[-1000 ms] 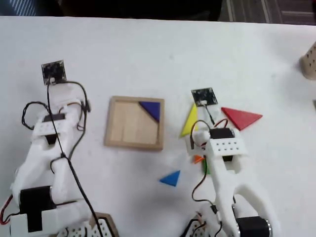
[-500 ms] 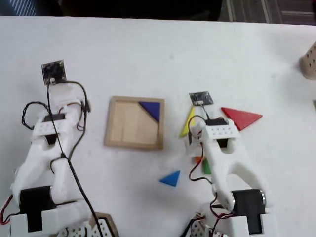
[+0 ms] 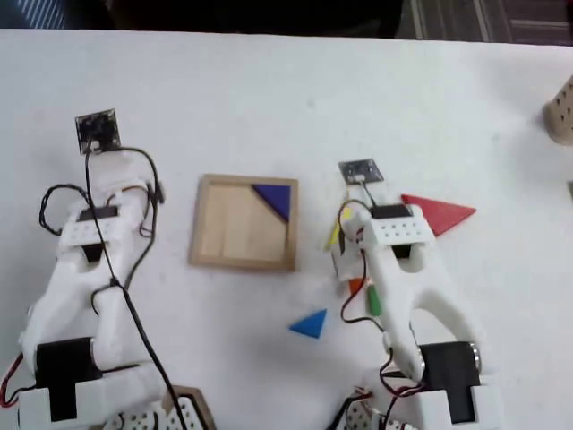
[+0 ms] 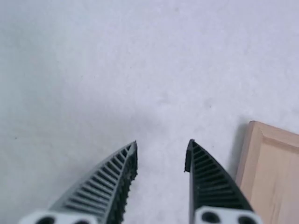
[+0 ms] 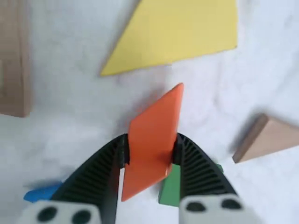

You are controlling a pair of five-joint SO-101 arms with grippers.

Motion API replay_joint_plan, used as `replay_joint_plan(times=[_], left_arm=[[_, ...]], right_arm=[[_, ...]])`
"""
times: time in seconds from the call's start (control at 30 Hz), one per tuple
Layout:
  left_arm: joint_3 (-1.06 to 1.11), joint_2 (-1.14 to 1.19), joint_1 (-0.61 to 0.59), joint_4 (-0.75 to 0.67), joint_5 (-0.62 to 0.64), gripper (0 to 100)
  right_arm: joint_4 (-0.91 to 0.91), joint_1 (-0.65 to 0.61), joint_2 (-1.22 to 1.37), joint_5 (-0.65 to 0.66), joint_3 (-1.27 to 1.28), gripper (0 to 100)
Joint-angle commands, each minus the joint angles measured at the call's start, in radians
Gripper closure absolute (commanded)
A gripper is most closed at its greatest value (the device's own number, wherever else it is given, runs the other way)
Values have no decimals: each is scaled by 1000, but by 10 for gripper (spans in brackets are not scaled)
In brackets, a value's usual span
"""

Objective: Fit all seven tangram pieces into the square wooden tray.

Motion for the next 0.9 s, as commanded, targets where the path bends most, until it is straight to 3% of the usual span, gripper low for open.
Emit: replay_joint_plan(times=[0.0,0.23,0.43,0.87], left_arm=[[-37,-7,12,-20,-9,823],[-38,-7,10,-20,-9,823],[-38,-5,10,-26,-9,823],[-38,-5,10,-26,-9,823]], right_arm=[[111,-51,-8,18,-149,961],[148,-249,-5,28,-273,961],[67,-377,2,150,-311,961],[-166,-417,105,183,-322,957]])
